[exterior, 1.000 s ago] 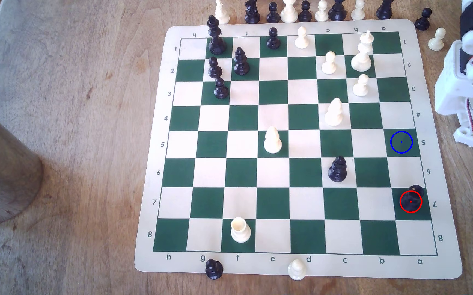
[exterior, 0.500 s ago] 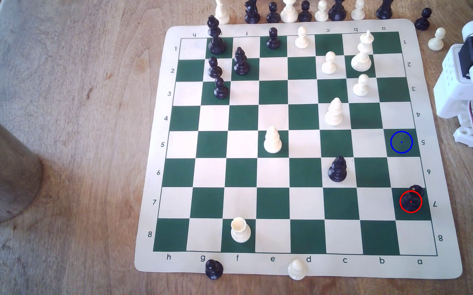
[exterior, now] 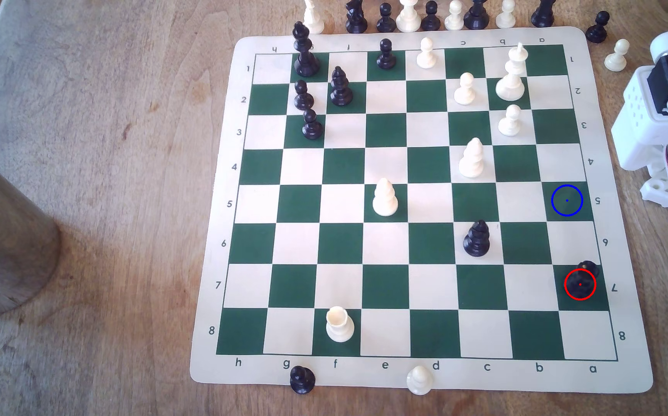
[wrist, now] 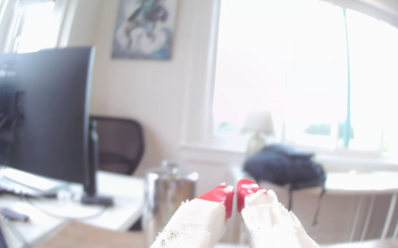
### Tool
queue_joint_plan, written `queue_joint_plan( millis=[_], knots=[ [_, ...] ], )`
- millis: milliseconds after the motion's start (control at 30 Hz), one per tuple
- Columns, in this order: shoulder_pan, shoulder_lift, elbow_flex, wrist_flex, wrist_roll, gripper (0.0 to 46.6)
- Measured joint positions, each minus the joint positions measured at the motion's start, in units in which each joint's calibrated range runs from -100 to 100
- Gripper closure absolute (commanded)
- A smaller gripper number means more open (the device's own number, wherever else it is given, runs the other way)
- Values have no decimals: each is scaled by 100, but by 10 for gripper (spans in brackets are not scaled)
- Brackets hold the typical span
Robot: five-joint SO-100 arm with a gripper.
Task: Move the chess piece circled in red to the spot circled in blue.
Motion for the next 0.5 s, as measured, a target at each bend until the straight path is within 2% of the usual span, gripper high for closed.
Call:
queue_joint_plan(
  millis=[67,100,200,233,367,467,500],
  knots=[
    [-199,268,-470,884,-88,455],
    [-457,662,-1103,1857,-181,451],
    [-774,1039,-1753,2956,-278,435],
    [-1047,1282,-2024,3554,-327,435],
    [-1512,1743,-2268,4367,-444,442],
    [-1917,2128,-2250,4845,-537,427],
    [-1999,2145,-2160,4869,-562,397]
  ],
)
